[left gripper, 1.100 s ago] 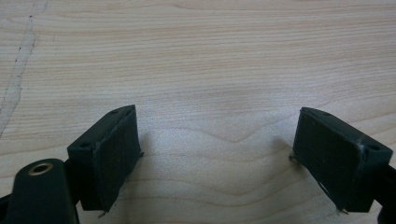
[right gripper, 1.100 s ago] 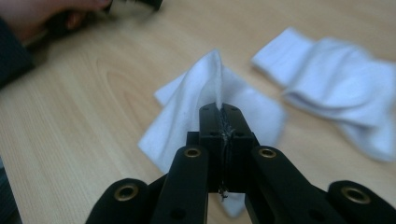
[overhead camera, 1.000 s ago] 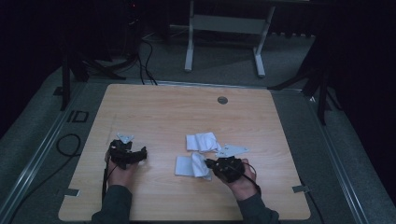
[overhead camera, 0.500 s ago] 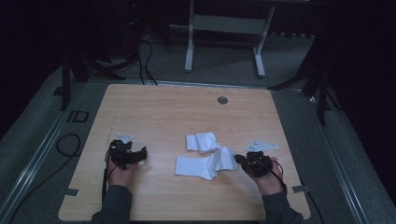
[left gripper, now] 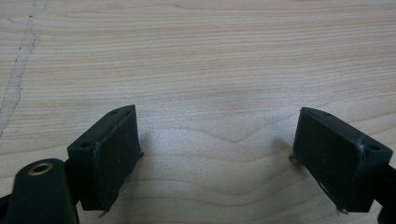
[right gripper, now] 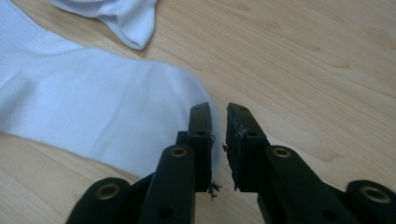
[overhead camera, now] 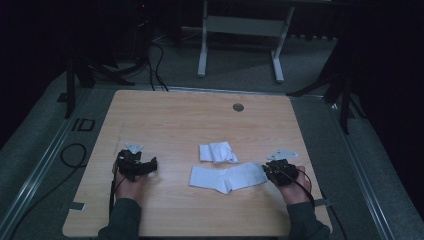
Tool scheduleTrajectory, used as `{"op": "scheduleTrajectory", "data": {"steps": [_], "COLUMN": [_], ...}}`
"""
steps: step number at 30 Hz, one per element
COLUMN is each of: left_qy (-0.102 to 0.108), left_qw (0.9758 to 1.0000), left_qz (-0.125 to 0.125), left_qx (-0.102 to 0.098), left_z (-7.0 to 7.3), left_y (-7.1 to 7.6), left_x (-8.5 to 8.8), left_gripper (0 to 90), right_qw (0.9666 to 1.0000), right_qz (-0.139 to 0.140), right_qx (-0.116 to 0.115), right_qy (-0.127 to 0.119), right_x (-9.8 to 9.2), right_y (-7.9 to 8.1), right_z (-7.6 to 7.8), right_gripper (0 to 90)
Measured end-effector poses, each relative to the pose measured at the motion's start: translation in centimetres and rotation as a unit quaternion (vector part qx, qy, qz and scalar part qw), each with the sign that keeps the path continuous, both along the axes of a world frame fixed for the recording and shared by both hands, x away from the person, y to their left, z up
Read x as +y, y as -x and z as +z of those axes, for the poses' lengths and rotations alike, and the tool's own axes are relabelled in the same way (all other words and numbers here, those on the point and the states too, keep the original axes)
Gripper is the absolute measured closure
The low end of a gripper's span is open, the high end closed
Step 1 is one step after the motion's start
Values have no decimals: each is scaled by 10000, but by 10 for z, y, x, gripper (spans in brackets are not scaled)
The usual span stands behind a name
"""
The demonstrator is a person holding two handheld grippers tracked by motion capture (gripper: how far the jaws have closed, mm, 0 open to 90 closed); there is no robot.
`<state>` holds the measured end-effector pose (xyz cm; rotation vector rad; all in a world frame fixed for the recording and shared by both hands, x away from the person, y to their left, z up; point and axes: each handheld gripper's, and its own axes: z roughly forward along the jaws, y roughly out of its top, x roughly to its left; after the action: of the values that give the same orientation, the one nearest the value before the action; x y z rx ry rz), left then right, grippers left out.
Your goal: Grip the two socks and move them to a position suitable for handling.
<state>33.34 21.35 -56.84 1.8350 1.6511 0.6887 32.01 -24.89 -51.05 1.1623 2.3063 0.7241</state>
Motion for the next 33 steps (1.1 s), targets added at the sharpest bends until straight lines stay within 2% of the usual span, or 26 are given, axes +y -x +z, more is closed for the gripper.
{"op": "scheduleTrajectory", "data": {"steps": [3, 4, 5, 6, 7, 8, 9, 10, 11, 14, 19, 26, 33], "left_qy": [3, 2, 2, 3, 3, 3, 3, 3, 3, 3, 2, 3, 3], "left_qw": [10000, 10000, 10000, 10000, 10000, 10000, 10000, 10000, 10000, 10000, 10000, 10000, 10000], "left_qz": [2, 1, 1, 2, 2, 2, 2, 2, 2, 2, 1, 2, 2], "left_qx": [0, 0, 0, 0, 0, -1, -1, 0, 0, 0, 0, 0, 1], "left_z": [0, 0, 0, 0, 0, 0, 0, 0, 0, 0, 0, 0, 0], "left_y": [0, 0, 0, 0, 0, 0, 0, 0, 0, 0, 0, 0, 0], "left_x": [0, 0, 0, 0, 0, 0, 0, 0, 0, 0, 0, 0, 0], "left_gripper": [145, 145, 145, 144, 145, 144, 145, 145, 145, 145, 145, 145, 145], "right_qw": [10000, 9998, 9998, 9990, 9990, 9980, 9980, 9967, 9967, 9945, 9932, 9891, 9867], "right_qz": [35, 163, 163, 359, 359, 554, 554, 714, 714, 902, 1000, 1288, 1406], "right_qx": [-30, 30, 30, 155, 155, 252, 252, 348, 348, 525, 564, 637, 740], "right_qy": [-40, -122, -122, -211, -211, -193, -193, -178, -178, -110, -197, -315, -348], "right_x": [3, 7, 7, 14, 14, 24, 24, 33, 33, 47, 53, 63, 66], "right_y": [1, 2, 2, 3, 3, 5, 5, 6, 6, 10, 16, 31, 33], "right_z": [0, -2, -2, -7, -7, -14, -14, -22, -22, -35, -35, -36, -35], "right_gripper": [788, 812, 812, 831, 831, 842, 842, 847, 847, 865, 864, 859, 842]}}
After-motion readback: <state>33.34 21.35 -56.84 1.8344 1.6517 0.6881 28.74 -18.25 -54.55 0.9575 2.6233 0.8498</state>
